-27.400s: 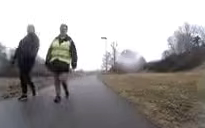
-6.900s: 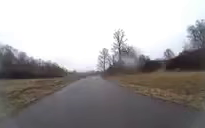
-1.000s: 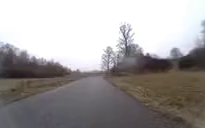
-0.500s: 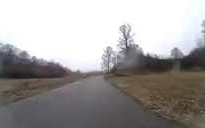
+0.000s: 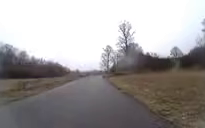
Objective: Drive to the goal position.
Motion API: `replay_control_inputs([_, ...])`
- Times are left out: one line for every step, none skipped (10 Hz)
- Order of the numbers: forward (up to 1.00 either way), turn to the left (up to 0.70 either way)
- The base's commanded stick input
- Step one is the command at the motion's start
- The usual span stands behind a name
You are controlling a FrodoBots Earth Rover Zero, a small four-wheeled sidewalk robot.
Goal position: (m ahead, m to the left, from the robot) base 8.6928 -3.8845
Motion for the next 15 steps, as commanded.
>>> replay_control_inputs([0.70, 0.00])
replay_control_inputs([0.70, 0.00])
replay_control_inputs([0.70, 0.00])
replay_control_inputs([0.70, 0.00])
replay_control_inputs([0.70, 0.22])
replay_control_inputs([0.70, 0.27])
replay_control_inputs([0.70, 0.13])
replay_control_inputs([0.70, 0.00])
replay_control_inputs([0.70, 0.04])
replay_control_inputs([0.70, 0.12])
replay_control_inputs([0.70, 0.20])
replay_control_inputs([0.70, 0.28])
replay_control_inputs([0.70, 0.33])
replay_control_inputs([0.70, 0.22])
replay_control_inputs([0.70, 0.02])
